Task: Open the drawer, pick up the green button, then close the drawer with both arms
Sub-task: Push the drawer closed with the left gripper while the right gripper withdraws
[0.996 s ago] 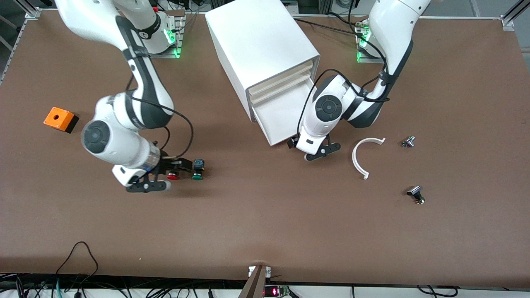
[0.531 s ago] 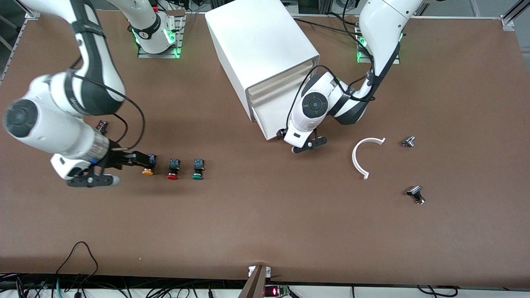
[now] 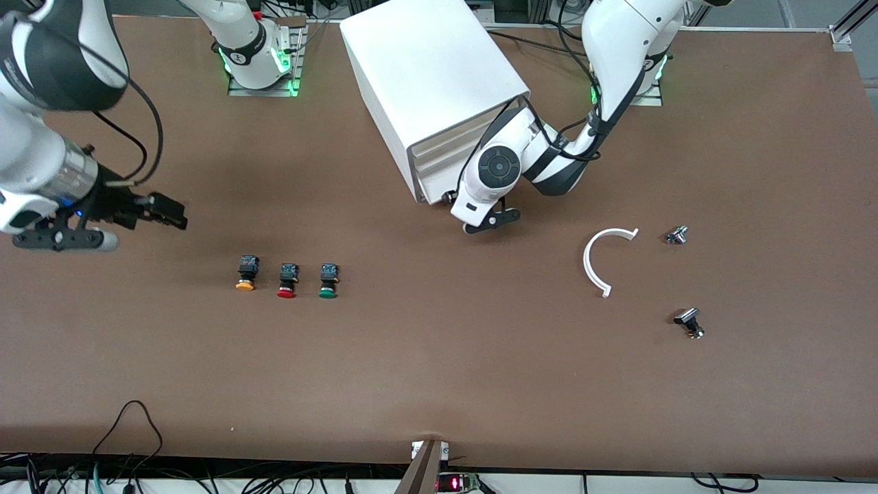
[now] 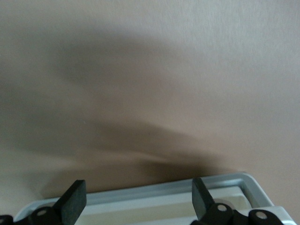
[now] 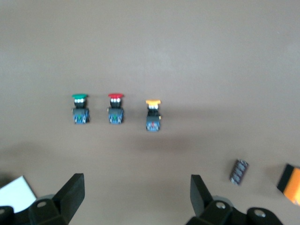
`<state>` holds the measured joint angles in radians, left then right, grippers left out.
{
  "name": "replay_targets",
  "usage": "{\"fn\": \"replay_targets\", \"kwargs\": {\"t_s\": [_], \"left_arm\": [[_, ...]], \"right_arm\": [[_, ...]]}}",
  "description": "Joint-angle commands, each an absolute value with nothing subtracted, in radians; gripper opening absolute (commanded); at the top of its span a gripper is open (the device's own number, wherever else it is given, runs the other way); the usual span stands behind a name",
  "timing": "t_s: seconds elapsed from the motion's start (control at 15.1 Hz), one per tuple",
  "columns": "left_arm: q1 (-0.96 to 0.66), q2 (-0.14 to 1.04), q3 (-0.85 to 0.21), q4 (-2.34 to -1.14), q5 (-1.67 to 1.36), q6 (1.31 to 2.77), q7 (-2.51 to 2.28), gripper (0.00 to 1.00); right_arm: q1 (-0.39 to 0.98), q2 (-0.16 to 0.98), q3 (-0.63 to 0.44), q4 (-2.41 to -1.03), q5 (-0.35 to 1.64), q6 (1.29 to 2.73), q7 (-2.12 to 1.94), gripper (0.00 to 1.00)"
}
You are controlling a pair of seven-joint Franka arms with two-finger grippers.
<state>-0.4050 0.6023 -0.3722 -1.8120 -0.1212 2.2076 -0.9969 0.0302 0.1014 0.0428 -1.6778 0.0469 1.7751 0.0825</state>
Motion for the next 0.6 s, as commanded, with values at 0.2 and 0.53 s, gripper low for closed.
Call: {"fn": "replay_targets", "kwargs": {"t_s": [0.2,0.53], "left_arm": [[-0.407,0.617,-0.400,-1.809,-0.155,2.183,-0.979,0.99],[-0.407,0.620,-0.416,-1.809,-0.156,2.155,-0.989,0.99]], "right_arm": [[0.009,-0.060,0.067,-1.715,-0.009,1.642,0.190,1.00],[0.005,-0.104,0.072,-1.687,-0.018,1.591,0.180,1.00]]}}
